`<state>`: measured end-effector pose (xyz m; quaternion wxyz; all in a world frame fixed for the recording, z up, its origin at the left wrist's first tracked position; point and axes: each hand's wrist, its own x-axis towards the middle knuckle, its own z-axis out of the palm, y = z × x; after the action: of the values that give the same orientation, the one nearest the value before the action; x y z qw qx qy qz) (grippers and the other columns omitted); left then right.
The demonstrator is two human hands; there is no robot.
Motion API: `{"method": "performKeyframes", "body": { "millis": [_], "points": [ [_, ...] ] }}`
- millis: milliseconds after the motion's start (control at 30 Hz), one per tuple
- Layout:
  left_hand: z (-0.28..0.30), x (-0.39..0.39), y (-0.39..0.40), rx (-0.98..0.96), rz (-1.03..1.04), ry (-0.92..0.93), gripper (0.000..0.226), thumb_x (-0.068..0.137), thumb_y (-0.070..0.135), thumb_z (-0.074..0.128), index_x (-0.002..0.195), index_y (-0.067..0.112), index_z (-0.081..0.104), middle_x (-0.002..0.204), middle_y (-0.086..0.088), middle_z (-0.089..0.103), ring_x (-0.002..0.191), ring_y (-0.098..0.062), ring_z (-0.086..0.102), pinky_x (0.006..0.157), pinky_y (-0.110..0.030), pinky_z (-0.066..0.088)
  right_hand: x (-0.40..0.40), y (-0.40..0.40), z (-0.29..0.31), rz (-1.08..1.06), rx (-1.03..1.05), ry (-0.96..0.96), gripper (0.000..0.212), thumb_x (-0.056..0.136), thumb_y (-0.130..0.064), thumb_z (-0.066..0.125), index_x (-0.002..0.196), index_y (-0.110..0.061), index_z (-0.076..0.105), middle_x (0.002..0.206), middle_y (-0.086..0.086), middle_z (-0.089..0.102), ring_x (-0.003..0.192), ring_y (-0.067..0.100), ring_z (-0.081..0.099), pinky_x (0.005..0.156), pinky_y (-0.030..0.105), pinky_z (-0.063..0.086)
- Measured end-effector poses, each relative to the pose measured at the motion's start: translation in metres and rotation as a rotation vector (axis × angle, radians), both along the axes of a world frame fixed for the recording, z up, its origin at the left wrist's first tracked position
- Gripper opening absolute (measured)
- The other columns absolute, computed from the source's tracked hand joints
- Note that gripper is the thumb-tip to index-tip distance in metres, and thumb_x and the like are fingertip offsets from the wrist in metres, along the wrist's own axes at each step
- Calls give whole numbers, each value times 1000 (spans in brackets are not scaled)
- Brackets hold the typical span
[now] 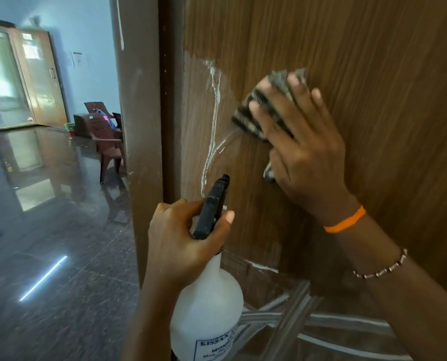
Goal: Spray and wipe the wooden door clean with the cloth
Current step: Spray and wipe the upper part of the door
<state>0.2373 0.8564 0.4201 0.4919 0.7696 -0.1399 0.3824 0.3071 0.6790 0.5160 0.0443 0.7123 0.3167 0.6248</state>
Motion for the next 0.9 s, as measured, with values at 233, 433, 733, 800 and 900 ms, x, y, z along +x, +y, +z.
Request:
{"method": "performKeyframes", "body": {
  "millis": [233, 433, 733, 800, 900],
  "points": [
    [-8, 0, 15, -46, -65, -64, 33, 79, 51, 57, 70, 22, 67, 56, 4, 62, 49, -17, 58, 56, -54, 47, 6, 20, -44, 84, -192, 42, 43, 93, -3, 50, 135, -7, 52, 145, 16, 45, 138, 35, 35, 117, 46, 23],
    [-10, -1, 22, -40, -39, -32, 38, 77, 51, 56, 65, 17, 66, 53, 0, 57, 46, -19, 55, 53, -47, 45, 9, 18, -100, 129, -675, 199, 37, 98, -14, 44, 134, -8, 41, 142, 11, 45, 137, 31, 34, 118, 44, 20],
    [-17, 1, 26, -91, -49, 50, 44, 74, 57, 56, 67, 15, 67, 53, 0, 58, 46, -19, 55, 57, -51, 47, 15, 59, 62, -63, -269, 18, 50, 91, -15, 35, 139, -13, 50, 149, 12, 40, 140, 37, 31, 115, 49, 13],
    [-18, 2, 28, -109, -55, 58, 42, 73, 58, 57, 69, 17, 64, 50, 2, 54, 44, -19, 52, 55, -49, 45, 15, 71, 82, -67, -171, 25, 51, 92, -15, 33, 140, -13, 48, 151, 11, 38, 142, 36, 28, 117, 49, 16],
    [-22, 3, 33, -107, -28, 52, 37, 73, 57, 57, 72, 20, 62, 49, 4, 52, 43, -14, 50, 56, -44, 43, 16, 82, 87, -31, -164, 30, 51, 91, -11, 33, 140, -11, 48, 150, 11, 38, 142, 35, 28, 118, 46, 19]
  ]
}}
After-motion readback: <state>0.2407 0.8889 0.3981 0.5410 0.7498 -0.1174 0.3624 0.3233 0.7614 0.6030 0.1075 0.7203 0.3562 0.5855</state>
